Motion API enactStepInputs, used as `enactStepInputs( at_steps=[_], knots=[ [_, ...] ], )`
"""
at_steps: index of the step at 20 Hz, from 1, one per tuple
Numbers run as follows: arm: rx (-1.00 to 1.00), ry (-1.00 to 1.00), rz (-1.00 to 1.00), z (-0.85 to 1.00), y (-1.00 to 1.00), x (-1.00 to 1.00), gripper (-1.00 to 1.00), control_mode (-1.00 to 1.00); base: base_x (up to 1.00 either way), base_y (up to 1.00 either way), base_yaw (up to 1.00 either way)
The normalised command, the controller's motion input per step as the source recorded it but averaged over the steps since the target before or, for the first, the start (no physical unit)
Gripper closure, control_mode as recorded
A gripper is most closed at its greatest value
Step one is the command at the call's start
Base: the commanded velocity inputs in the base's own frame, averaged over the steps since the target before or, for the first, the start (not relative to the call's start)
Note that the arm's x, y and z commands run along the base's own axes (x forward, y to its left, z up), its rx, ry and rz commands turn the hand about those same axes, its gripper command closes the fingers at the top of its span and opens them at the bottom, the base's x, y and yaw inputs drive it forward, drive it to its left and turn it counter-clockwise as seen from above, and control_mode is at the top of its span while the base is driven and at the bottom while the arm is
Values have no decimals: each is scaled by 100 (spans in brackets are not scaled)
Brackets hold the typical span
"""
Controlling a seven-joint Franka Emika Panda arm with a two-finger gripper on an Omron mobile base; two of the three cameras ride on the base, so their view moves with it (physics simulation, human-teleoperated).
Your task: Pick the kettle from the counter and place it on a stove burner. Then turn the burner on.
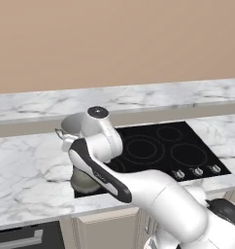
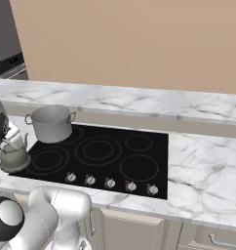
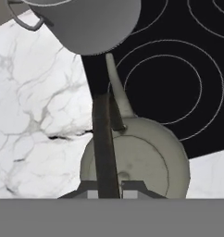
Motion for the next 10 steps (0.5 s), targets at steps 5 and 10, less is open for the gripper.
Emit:
enactStepInputs(
  at_steps=[5,10],
  knots=[
    [0,0,-5,3,-33,10,100,-100,0,0,0],
    [0,0,-6,3,-30,25,100,-100,0,0,0]
  ],
)
